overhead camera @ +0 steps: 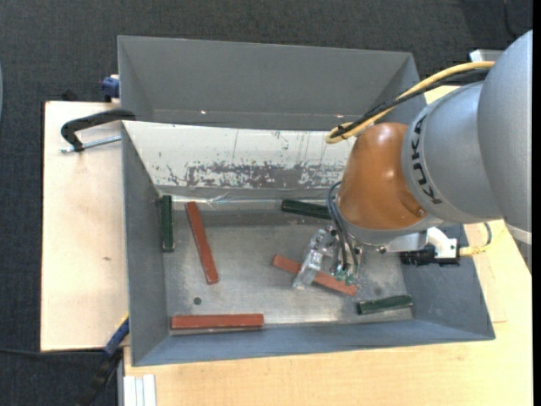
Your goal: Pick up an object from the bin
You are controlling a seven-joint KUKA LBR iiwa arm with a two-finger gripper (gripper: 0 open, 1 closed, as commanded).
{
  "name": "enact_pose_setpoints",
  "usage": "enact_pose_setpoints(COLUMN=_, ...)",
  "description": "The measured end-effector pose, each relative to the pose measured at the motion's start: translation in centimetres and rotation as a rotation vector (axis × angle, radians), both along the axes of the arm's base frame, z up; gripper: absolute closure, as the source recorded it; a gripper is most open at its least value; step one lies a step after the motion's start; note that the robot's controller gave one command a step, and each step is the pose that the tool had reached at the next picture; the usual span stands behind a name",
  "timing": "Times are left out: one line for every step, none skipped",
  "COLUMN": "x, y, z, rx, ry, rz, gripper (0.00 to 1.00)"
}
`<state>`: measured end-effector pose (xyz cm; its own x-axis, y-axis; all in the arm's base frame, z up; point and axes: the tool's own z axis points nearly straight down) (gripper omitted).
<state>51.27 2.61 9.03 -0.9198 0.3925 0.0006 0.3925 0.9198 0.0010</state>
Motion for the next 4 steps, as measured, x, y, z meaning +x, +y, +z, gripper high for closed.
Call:
enact_pose_setpoints(x=0.2, y=0.0, z=0.8, rx=0.000, ry=-0.007, rz=0.000, gripper=1.00)
enact_pose_setpoints(x=0.0, y=0.0, z=1.5, rx=0.000, ry=0.000, rz=0.001, gripper=1.00)
enact_pose_setpoints(x=0.0, y=0.0, z=3.7, rx=0.000, ry=0.002, rz=0.001, gripper=1.00)
enact_pose_setpoints(x=0.2, y=0.0, z=5.1, rx=0.000, ry=-0.007, rz=0.002, gripper=1.00)
